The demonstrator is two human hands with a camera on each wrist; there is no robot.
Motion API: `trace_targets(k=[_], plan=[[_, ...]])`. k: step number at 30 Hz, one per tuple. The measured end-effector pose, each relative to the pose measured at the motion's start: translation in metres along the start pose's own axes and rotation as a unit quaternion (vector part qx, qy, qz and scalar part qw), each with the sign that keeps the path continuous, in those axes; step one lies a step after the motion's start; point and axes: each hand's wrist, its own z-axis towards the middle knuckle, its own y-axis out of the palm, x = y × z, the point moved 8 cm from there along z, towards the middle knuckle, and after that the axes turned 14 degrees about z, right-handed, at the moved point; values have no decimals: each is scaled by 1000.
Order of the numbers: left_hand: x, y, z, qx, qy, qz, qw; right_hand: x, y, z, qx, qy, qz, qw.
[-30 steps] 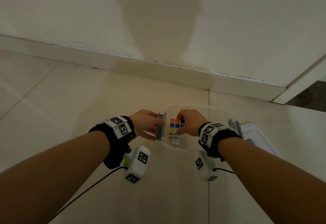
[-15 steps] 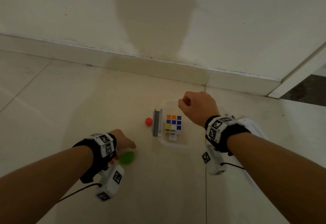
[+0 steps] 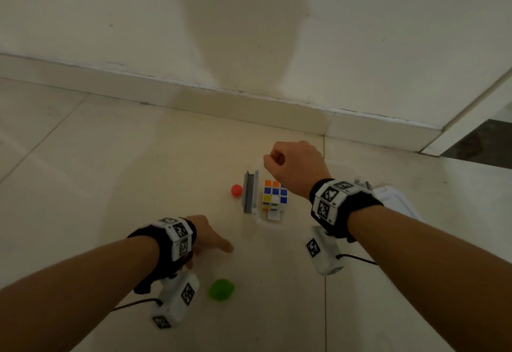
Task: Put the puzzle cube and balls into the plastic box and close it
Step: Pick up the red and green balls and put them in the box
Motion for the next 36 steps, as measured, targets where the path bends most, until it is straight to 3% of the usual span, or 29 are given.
trace_targets(k=[4, 7, 10, 15, 18, 20, 23, 28, 32, 36], plan=[[30, 34, -13, -18, 121, 173, 977, 0, 0, 0, -2, 6, 5, 1000], [54, 59, -16, -13, 240, 310, 920, 1, 1, -1, -7, 9, 7, 1000], [59, 82, -8, -14, 299, 400, 866, 1, 1, -3, -12, 7, 5, 1000], [60, 72, 0, 38, 301, 366, 880, 2, 0, -4, -11, 5, 11, 1000], [59, 42, 4, 60, 276, 276, 919, 1, 0, -3, -11, 3, 16, 1000], [57, 19, 5, 60, 254, 126, 957, -2, 1, -2, -13, 1, 23, 1000], [58, -16, 1, 89, 232, -66, 967, -4, 4, 0, -22, -2, 45, 999], [52, -56, -7, 112, 219, -291, 925, -9, 16, -1, -84, 21, 127, 988], [51, -76, -17, 109, 248, -396, 877, -16, 26, -6, -141, 42, 157, 977], [59, -98, -29, 88, 302, -465, 827, -21, 31, -8, -171, 75, 255, 949]])
